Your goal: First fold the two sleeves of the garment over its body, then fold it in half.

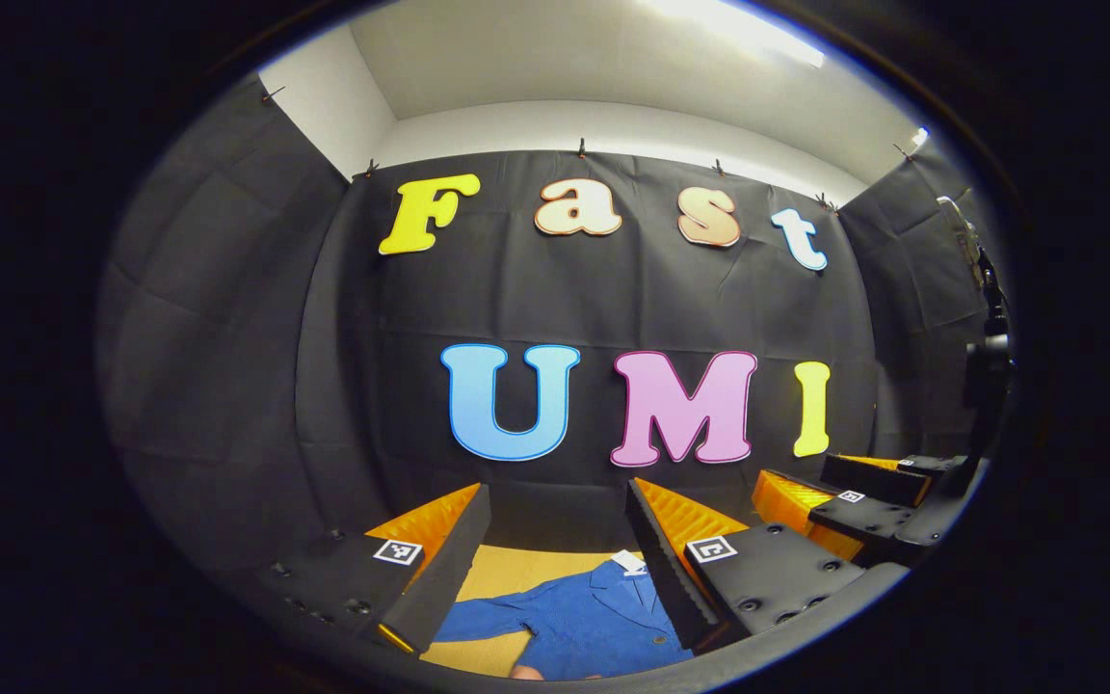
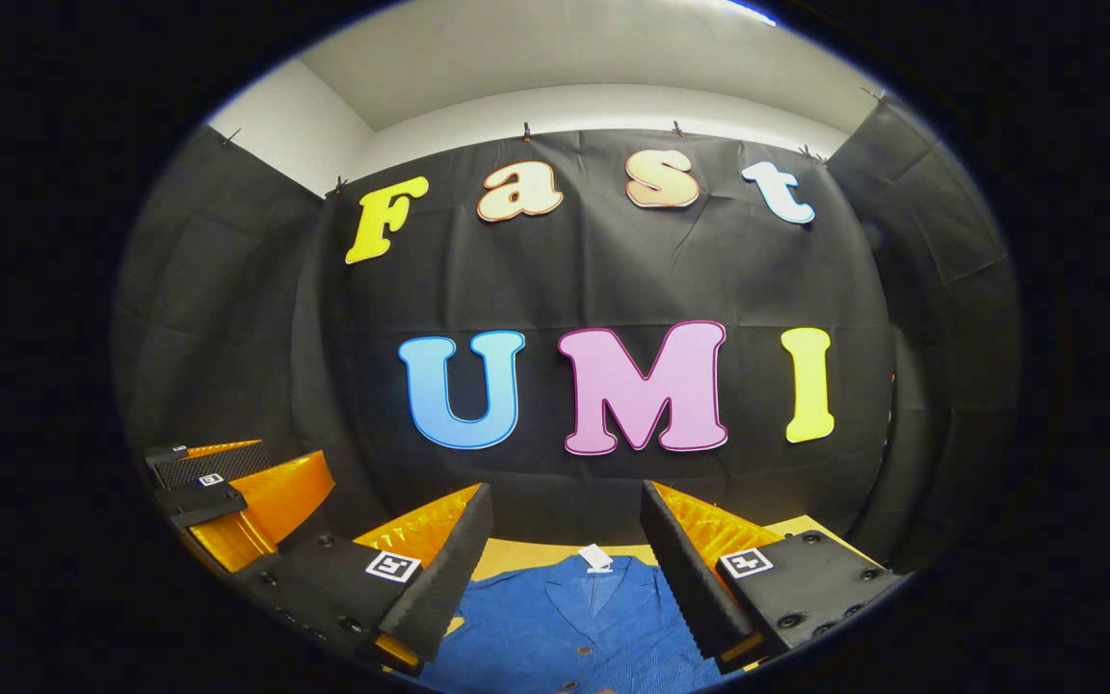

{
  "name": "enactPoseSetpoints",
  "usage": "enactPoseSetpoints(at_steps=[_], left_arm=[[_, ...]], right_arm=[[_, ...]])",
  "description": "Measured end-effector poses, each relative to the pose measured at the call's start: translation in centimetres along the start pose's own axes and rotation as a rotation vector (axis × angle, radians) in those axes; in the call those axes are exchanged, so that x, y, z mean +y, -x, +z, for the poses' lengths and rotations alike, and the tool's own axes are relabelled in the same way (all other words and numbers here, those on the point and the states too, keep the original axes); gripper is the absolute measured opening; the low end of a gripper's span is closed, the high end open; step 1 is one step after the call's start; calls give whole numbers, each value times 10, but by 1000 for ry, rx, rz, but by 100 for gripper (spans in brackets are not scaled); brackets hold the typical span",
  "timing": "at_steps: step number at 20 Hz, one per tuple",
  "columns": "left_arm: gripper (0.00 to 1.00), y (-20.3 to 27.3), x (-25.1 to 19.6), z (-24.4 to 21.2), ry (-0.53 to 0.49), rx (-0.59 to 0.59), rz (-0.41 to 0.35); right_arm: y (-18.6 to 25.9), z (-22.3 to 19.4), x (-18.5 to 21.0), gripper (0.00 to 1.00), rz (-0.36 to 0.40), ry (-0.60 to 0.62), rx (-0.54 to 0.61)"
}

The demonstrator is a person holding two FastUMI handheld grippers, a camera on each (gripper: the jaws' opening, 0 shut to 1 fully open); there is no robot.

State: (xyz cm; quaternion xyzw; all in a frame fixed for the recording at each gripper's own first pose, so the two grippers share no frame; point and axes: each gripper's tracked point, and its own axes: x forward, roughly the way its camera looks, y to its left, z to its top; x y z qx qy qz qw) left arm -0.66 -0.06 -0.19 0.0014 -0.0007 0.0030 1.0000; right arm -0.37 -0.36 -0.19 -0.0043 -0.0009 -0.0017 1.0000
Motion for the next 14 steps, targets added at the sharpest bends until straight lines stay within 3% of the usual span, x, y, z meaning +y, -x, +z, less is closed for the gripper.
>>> enactPoseSetpoints(at_steps=[14], left_arm=[[81, 15, 15, 0, 3, -1, -1]], right_arm=[[9, 5, 10, 87, -20, 3, -7]])
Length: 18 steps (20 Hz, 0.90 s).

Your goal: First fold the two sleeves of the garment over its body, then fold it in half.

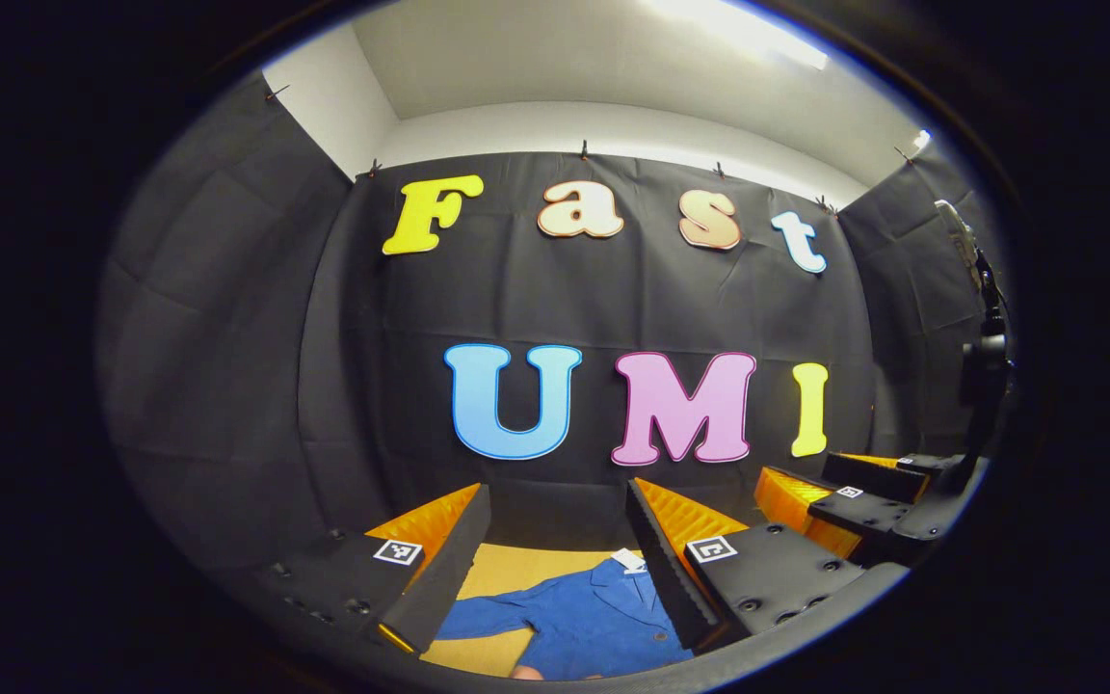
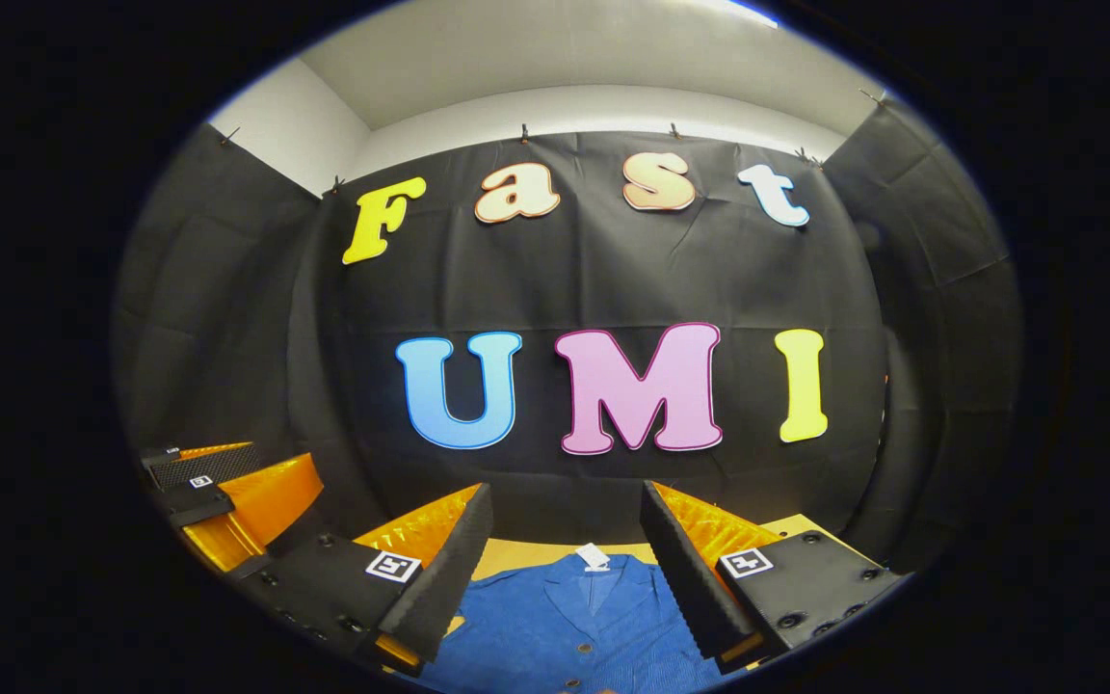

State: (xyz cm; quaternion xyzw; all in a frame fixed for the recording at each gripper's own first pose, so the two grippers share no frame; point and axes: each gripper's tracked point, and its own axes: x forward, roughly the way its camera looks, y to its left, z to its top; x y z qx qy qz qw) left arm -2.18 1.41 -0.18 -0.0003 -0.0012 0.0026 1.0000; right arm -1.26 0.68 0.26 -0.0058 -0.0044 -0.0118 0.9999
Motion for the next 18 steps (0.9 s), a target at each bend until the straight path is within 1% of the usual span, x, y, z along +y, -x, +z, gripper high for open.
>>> enactPoseSetpoints(at_steps=[3, 5, 6, 8, 10, 12, 14, 17, 18], left_arm=[[82, 11, 13, -2, -4, 7, -3], [81, 19, 17, -3, -9, 11, -22], [82, 23, 19, -3, -10, 12, -34], [81, 28, 19, -2, 3, 7, -63], [82, 27, 17, -9, 22, 19, -80], [81, 20, 5, -15, 35, 36, -107], [82, 11, -5, -17, 23, 48, -112], [82, 0, -19, -9, 20, 18, -114], [82, -4, -22, -14, 17, 22, -114]], right_arm=[[7, 3, 10, 87, -9, 14, -6], [12, 7, 12, 87, -35, 30, -17], [14, 13, 9, 97, -59, 39, -31], [18, 25, 1, 97, -111, 58, -62], [23, 32, -3, 96, -137, 48, -76], [27, 38, -9, 96, -150, 82, -106], [27, 33, -19, 96, -154, 108, -99], [25, 25, -30, 96, -154, 85, -85], [22, 19, -34, 96, -154, 80, -71]])
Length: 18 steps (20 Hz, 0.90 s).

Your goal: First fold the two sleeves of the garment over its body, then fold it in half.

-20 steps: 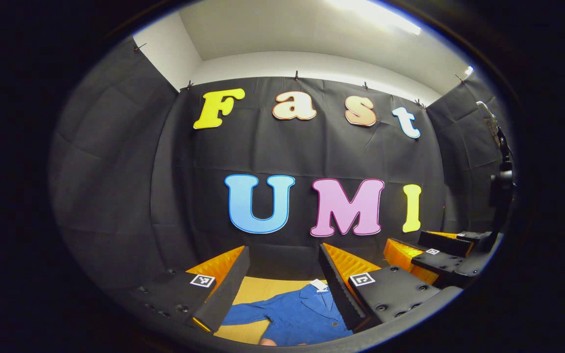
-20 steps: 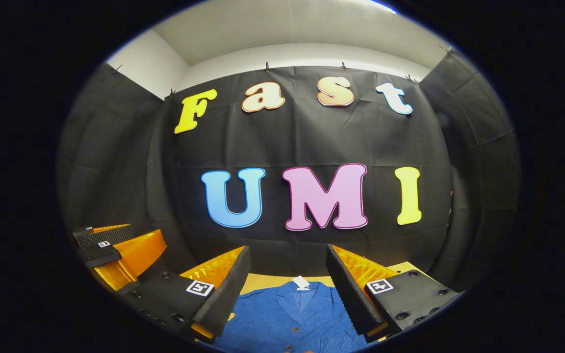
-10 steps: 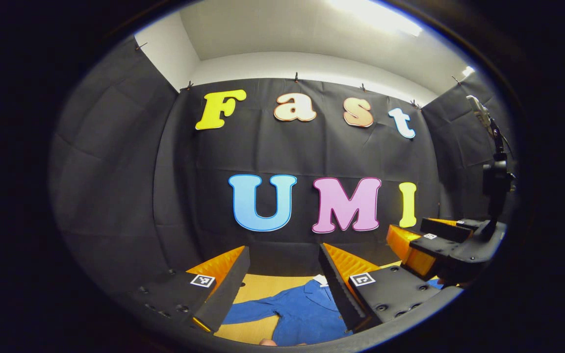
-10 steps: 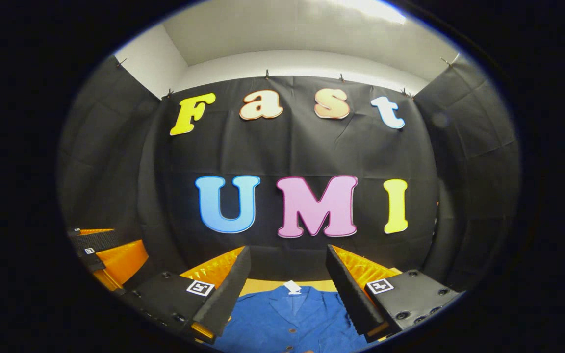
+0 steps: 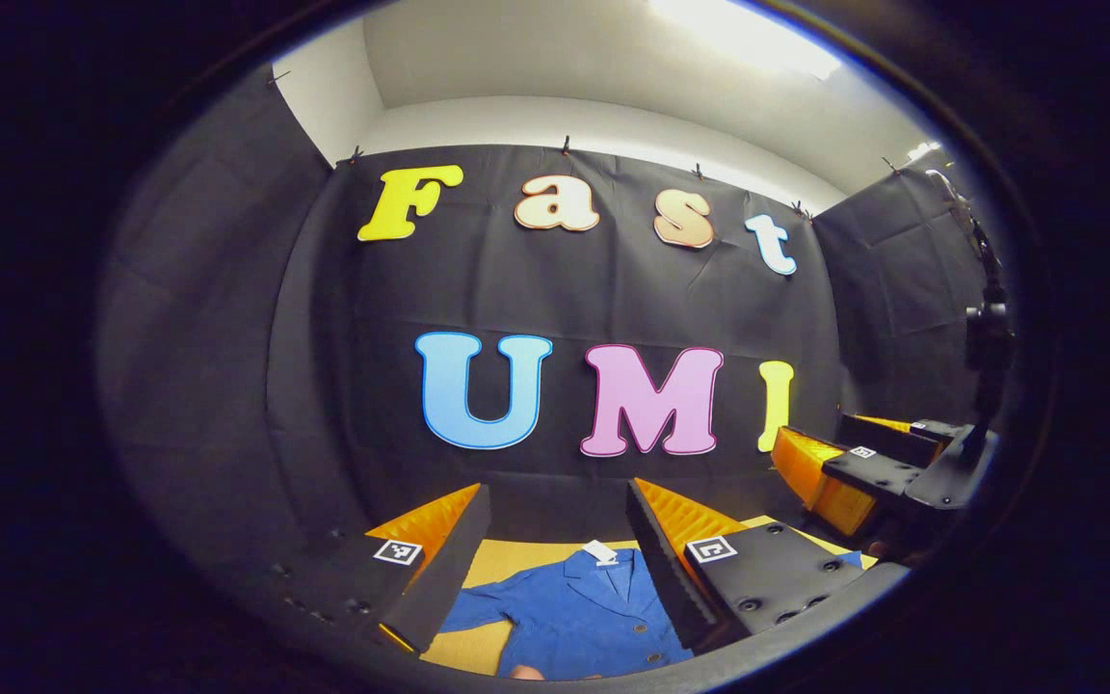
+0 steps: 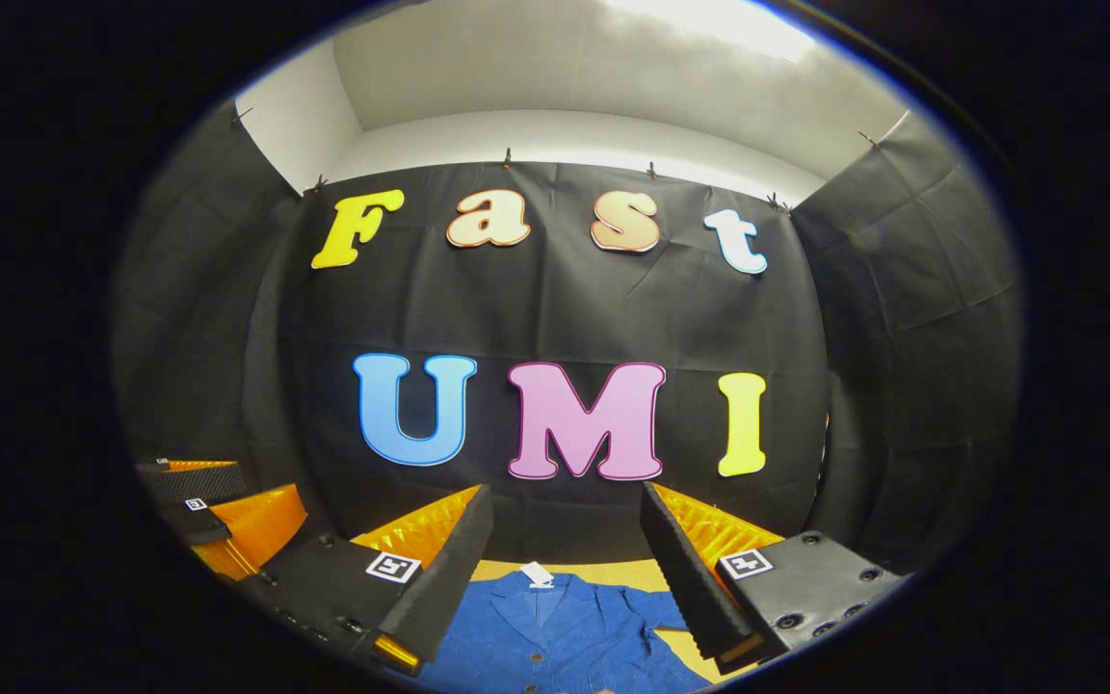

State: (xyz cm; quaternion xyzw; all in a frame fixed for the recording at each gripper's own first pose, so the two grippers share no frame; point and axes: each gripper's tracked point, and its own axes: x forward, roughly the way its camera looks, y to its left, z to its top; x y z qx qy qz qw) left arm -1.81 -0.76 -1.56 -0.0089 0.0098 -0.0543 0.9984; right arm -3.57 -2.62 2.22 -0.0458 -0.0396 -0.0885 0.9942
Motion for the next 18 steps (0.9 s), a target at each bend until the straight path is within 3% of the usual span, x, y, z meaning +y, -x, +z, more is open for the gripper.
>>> enactPoseSetpoints(at_steps=[1, 7, 8, 17, 18], left_arm=[[82, -5, -3, -3, -3, 8, -1], [82, -25, -2, -12, -22, 38, 12], [82, -28, -1, -12, -28, 36, 14], [82, -44, -1, -19, -20, 54, 10], [82, -46, -3, -21, -16, 56, 10]], right_arm=[[-2, -5, -2, 100, 2, -4, 13], [-13, -24, -16, 96, -15, -59, 67], [-14, -24, -16, 87, -16, -61, 69], [-36, -45, -18, 87, -14, -65, 108], [-47, -52, -18, 96, -10, -75, 125]])
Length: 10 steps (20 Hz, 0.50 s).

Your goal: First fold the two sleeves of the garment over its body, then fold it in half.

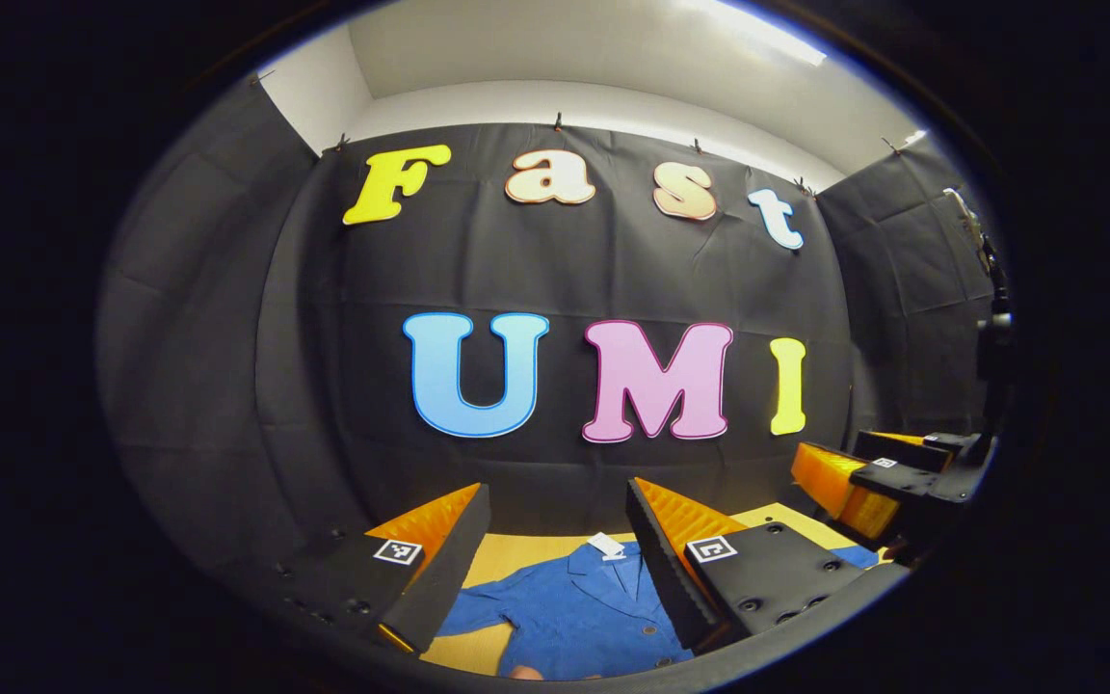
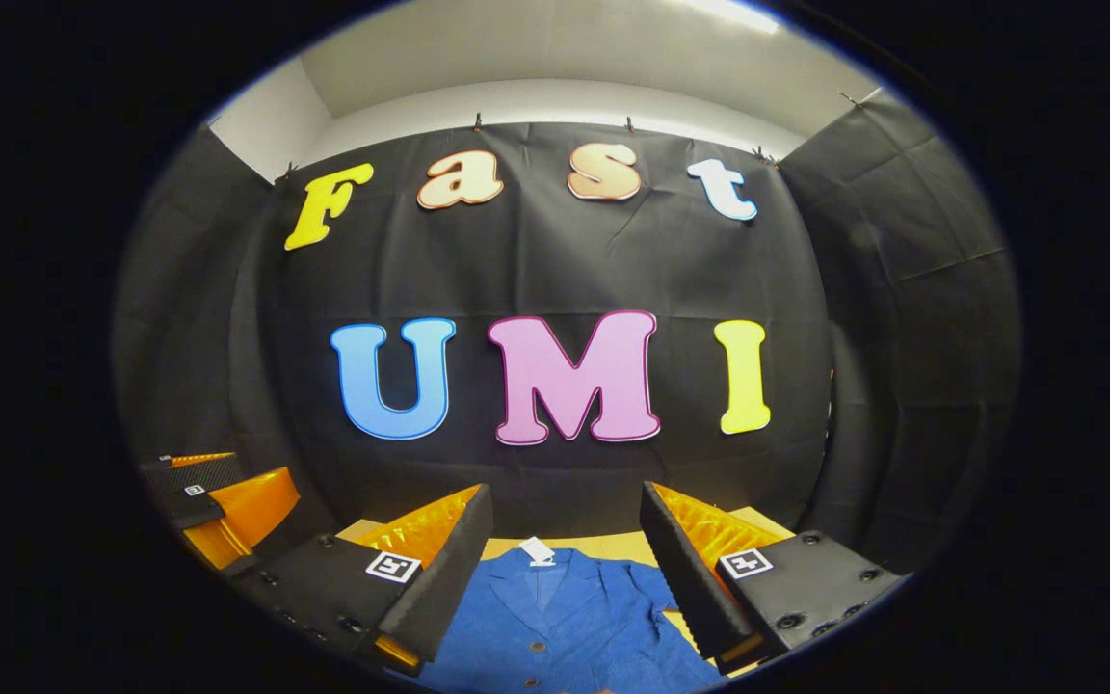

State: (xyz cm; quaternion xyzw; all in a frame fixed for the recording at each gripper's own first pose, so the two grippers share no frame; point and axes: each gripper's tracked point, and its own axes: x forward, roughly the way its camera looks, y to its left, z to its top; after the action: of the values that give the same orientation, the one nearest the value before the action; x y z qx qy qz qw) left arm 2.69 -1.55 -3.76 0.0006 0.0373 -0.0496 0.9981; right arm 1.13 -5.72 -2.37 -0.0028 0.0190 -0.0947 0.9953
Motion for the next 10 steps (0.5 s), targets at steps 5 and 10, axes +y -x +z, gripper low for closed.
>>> enactPoseSetpoints(at_steps=[5, 10], left_arm=[[82, -11, -5, -6, 27, 17, 7], [82, -27, -18, -19, 49, 50, 22]], right_arm=[[-77, -24, -14, 97, -8, 6, 77], [-146, -102, -82, 97, -130, -67, 327]])
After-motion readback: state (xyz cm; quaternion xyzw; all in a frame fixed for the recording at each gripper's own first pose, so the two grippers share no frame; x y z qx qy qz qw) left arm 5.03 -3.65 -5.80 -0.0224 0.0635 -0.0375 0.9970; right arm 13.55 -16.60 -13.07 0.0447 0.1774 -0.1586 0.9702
